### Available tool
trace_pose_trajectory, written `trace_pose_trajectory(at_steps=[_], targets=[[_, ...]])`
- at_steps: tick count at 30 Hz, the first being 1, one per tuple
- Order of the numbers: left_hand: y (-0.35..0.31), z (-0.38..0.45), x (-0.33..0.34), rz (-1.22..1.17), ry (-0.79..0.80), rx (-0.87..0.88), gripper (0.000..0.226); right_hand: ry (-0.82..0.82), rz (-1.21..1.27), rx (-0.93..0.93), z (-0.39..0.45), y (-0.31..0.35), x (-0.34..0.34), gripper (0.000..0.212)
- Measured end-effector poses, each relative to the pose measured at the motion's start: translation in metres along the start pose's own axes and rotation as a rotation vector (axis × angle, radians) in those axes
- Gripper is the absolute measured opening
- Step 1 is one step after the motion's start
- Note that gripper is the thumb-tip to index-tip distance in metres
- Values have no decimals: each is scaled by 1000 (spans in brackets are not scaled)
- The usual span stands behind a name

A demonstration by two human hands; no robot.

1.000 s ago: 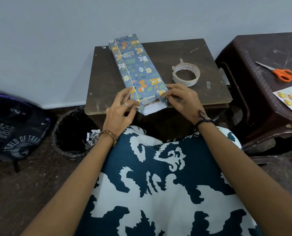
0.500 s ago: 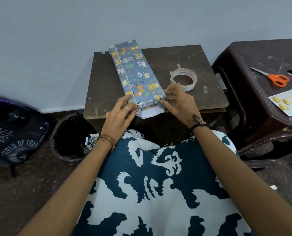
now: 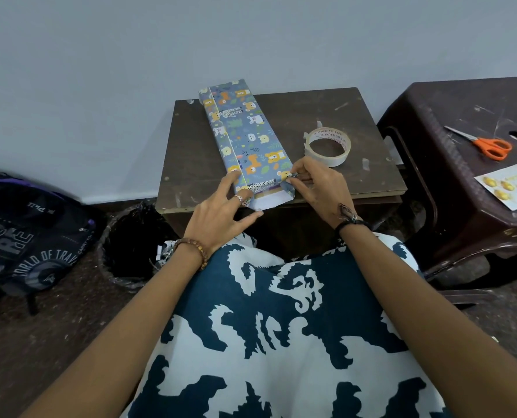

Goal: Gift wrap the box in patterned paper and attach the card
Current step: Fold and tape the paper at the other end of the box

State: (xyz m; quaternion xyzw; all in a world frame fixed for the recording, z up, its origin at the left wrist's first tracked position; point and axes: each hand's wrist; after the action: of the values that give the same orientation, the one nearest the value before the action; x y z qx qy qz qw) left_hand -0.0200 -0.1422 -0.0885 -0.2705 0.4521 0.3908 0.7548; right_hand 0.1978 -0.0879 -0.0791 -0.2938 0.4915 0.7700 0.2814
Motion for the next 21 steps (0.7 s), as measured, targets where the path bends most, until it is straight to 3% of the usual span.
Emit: trace_pose_trajectory(at_steps=[6, 13, 18, 21], targets=[[-4, 5, -2, 205, 43, 32, 49, 3, -32, -94, 1, -3, 2, 5], [-4, 6, 3, 163, -55, 1, 16, 96, -105, -181, -2, -9, -5, 16], [-5, 6, 6, 128, -99, -26, 13, 261, -160, -165, -6, -16, -12, 35], [-5, 6, 5, 105, -98, -23, 13, 193, -244, -191, -6, -12, -8, 34]])
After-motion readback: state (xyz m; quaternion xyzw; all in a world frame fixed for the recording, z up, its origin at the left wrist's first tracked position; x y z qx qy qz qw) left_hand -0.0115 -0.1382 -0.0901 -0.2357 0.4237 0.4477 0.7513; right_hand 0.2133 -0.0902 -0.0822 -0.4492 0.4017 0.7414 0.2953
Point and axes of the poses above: each hand's wrist, its own z-axis towards the middle knuckle, its own x-axis out of the palm, y = z × x, and after that the axes turned 9 degrees about x, right-handed
